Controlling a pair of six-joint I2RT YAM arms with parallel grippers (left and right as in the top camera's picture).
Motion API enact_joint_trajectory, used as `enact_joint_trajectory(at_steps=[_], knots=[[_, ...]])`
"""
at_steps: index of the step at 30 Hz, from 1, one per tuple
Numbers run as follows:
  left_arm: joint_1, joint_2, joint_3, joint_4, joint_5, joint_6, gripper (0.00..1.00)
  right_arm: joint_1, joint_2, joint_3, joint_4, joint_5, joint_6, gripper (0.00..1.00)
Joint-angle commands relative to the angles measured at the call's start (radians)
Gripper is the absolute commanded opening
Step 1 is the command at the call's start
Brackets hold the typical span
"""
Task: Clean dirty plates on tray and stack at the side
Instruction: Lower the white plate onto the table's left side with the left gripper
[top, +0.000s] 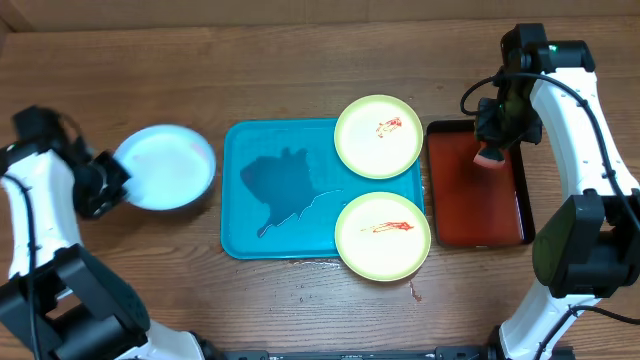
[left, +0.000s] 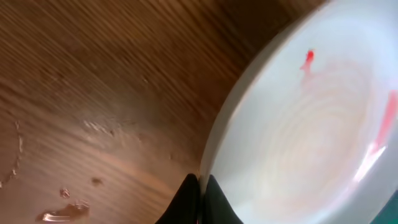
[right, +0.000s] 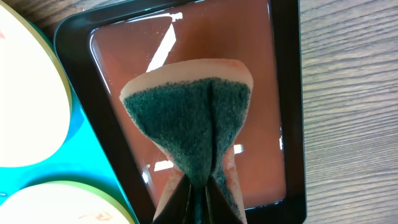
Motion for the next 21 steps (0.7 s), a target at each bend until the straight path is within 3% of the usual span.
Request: enact_joint_trajectory(at_steps=[1,10,12,16,19,21], knots=[[0.08,-0.009,-0.082,0.074,0.002,0.011,0.04,-0.002,-0.001,0.0,0.006,-0.008,-0.008,0.04],[0.115,-0.009,-0.246,0.262,-0.005,0.004,0.06,-0.002,-0.001,0.0,0.005,-0.008,-0.008,0.04],[0.115,-0.009,-0.268,0.286,-0.005,0.004,0.14,-0.002,-0.001,0.0,0.005,-0.008,-0.008,0.04],[0.115,-0.009,-0.277,0.292,-0.005,0.013,0.5,-0.002,-0.001,0.0,0.005,-0.008,-0.008,0.04],[0.115,-0.009,-0.277,0.292,-0.005,0.031,0.63,-0.002,-0.001,0.0,0.005,-0.008,-0.008,0.04],[0.114,-0.009,-0.272,0.282,0.003,0.039,0.64,-0.002,-0.001,0.0,0.005,-0.008,-0.008,0.04]])
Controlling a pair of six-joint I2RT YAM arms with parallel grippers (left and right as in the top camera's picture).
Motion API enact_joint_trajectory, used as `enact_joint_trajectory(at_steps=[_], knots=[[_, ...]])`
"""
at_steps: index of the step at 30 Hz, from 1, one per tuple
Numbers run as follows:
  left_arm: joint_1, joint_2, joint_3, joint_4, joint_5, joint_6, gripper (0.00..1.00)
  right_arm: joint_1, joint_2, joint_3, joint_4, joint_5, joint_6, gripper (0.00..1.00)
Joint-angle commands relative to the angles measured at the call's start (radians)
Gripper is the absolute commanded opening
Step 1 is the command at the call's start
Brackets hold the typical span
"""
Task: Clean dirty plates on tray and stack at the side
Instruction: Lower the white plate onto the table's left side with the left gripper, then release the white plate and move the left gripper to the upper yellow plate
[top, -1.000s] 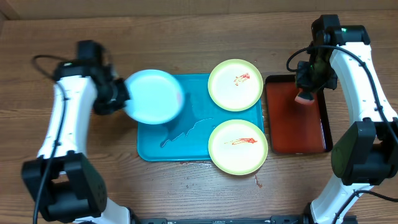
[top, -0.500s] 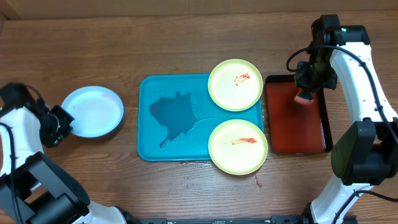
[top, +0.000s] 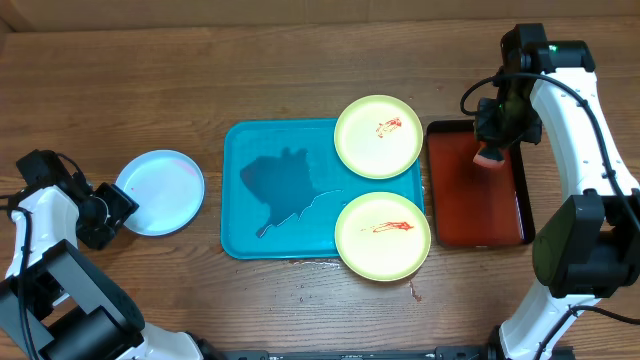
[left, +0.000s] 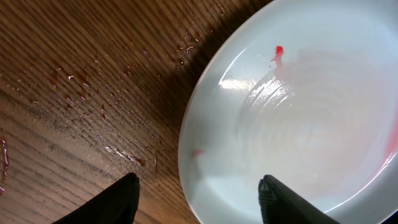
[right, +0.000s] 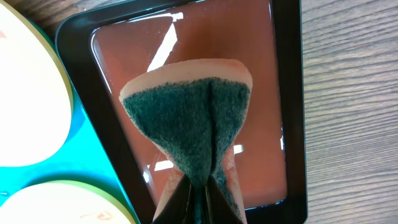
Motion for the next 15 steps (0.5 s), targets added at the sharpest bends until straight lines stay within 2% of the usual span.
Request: enact_joint_trajectory(at_steps=[1,7,11,15], knots=[[-0.004,-0.008,0.005,-0.014,0.016,0.029,0.63,-0.002,-0.001,0.0,0.005,-0.005,-0.008,0.04],[-0.087,-0.008,0.117,-0.119,0.062,0.06,0.67,-0.002,-0.001,0.0,0.006,-0.012,-0.008,0.04],[-0.217,-0.008,0.222,-0.203,0.075,0.066,0.67,-0.002,-0.001,0.0,0.008,-0.013,-0.008,0.04],[-0.393,-0.008,0.275,-0.189,0.158,0.07,0.68,-0.002,-0.001,0.0,0.012,-0.013,-0.008,0.04]])
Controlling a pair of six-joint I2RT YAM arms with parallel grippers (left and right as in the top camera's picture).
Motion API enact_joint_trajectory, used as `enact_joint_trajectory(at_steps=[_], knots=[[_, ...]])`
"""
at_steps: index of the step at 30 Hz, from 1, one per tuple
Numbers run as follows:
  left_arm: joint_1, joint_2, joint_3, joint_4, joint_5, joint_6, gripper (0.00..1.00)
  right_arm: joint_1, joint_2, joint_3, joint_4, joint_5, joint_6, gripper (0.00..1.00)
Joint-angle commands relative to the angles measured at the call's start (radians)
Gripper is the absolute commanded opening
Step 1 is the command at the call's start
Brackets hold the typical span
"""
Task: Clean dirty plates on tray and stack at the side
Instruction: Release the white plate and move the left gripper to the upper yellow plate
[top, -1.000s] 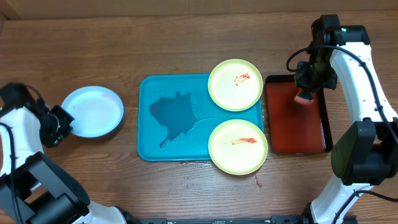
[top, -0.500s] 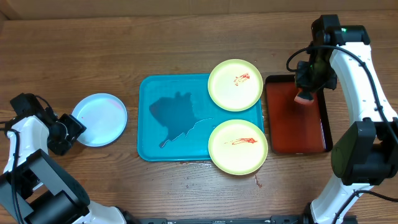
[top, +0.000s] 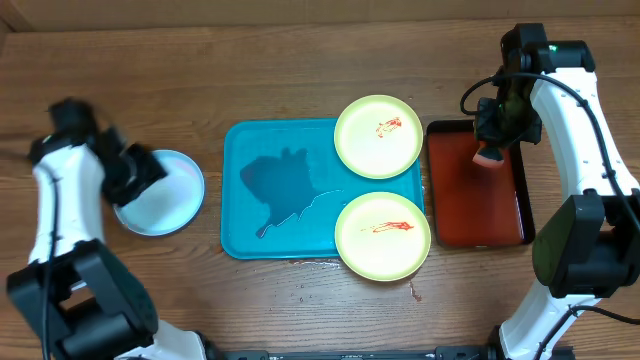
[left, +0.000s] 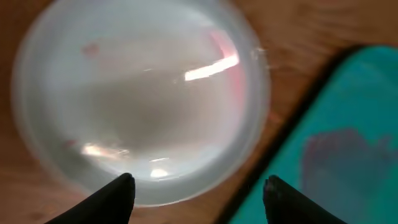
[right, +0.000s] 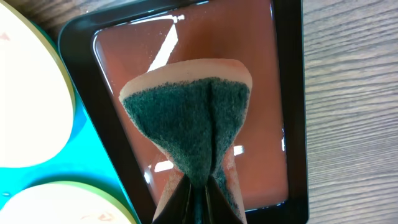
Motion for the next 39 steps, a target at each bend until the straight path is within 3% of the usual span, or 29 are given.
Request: enact_joint_trajectory(at_steps=[1,9,15,21,25,39], knots=[[-0.159,-0.008,0.04,0.038,0.112,0.027,0.7,-0.002,-0.001,0.0,0.007,-0.01,-0.008,0.04],[-0.515,0.102,0.058,0.329,0.13,-0.166,0.75,-0.002,-0.001,0.0,0.007,-0.01,-0.008,0.04],[-0.669,0.331,0.292,0.24,0.051,-0.216,0.7,-0.002,-0.001,0.0,0.007,-0.01,-0.008,0.04],[-0.732,0.504,0.472,0.172,0.023,-0.279,0.59,-0.002,-0.001,0.0,0.007,-0.024,-0.008,0.04],[-0.75,0.529,0.472,0.188,0.024,-0.312,0.44,-0.002,-0.001,0.0,0.006,-0.024,-0.008,0.04],[-0.771,0.578,0.467,0.181,0.025,-0.312,0.36,-0.002,-0.001,0.0,0.018,-0.024,-0.008,0.04]])
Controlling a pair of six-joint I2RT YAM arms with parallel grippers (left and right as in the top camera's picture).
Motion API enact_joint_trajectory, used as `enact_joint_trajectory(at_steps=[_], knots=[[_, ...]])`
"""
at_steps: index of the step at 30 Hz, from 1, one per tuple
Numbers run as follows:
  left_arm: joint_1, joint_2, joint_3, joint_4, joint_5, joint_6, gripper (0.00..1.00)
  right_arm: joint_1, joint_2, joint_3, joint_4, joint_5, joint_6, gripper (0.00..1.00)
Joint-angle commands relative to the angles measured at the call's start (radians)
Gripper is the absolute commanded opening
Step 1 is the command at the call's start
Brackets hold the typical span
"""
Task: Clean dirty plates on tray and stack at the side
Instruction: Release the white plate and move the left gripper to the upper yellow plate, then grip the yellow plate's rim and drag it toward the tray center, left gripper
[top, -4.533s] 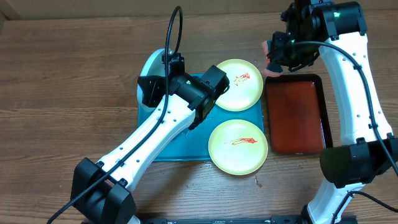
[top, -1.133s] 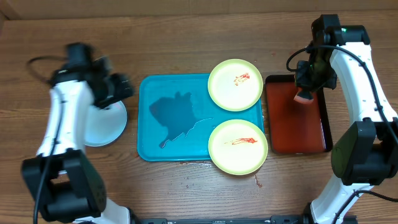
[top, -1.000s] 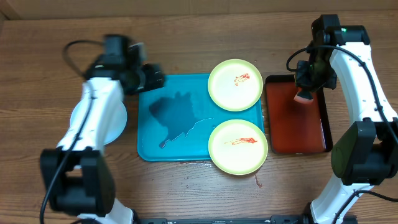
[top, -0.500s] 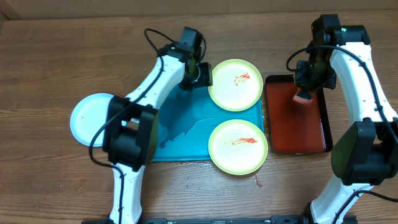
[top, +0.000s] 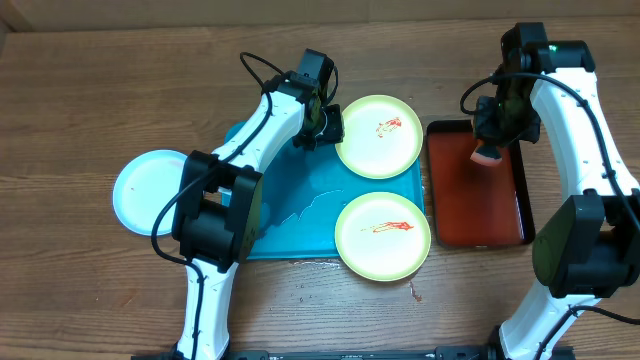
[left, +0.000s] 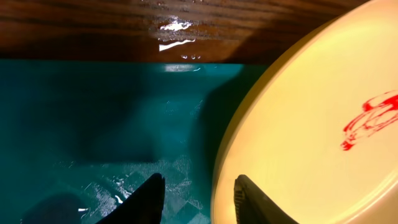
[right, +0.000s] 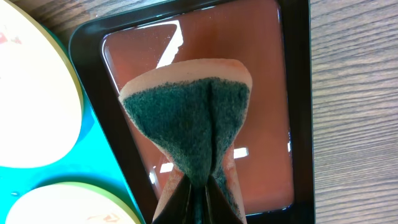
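Note:
Two pale green plates with red smears sit on the right side of the teal tray (top: 275, 200): the far plate (top: 378, 136) and the near plate (top: 383, 236). My left gripper (top: 328, 126) is open at the far plate's left rim. In the left wrist view the rim (left: 219, 180) lies between the two fingers, one over the tray, one over the plate (left: 311, 124). A white plate (top: 148, 192) lies on the table, left of the tray. My right gripper (top: 490, 150) is shut on a green-and-pink sponge (right: 193, 118) over the red tray (right: 261, 93).
The black-rimmed red tray (top: 477, 200) stands right of the teal tray, touching its edge. A wet patch darkens the teal tray's middle (top: 285, 185). A small red spot (top: 413, 292) marks the wood near the front. My left arm crosses over the teal tray's far left corner.
My left gripper was open over the white plate at the table's left. Now it is open at the far green plate's left rim. The right gripper holds the sponge in the same place.
My left gripper was shut on the white plate's rim, left of the tray. Then it was open and the plate lay on the table. Then it stood above that plate, and now it straddles the far green plate's rim. The right gripper kept the sponge over the red tray throughout.

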Motion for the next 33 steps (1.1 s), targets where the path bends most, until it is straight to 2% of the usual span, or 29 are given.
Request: enact_joint_trajectory(at_steps=[1,8,10,12,16,23,33], knots=[[-0.019,0.045,0.025,-0.003,-0.012,-0.009,0.34,-0.002,-0.001,0.0,0.006,-0.006,-0.008,0.04],[-0.025,0.06,0.025,0.015,-0.013,-0.009,0.22,-0.002,-0.001,0.0,0.006,-0.006,-0.008,0.04],[-0.025,0.06,0.025,0.022,-0.013,-0.009,0.15,-0.002,-0.001,0.0,0.006,-0.006,-0.008,0.04],[-0.024,0.06,0.025,0.022,-0.013,-0.008,0.04,-0.002,-0.001,0.0,0.01,-0.006,-0.008,0.04],[-0.008,0.059,0.033,-0.001,-0.014,0.013,0.04,0.002,-0.001,0.0,0.019,-0.006,-0.008,0.04],[0.072,0.005,0.051,-0.151,-0.034,0.113,0.04,0.04,-0.001,0.019,0.052,-0.07,-0.079,0.04],[0.145,-0.066,0.051,-0.42,-0.128,0.252,0.04,0.245,-0.001,0.097,0.213,-0.32,-0.074,0.04]])
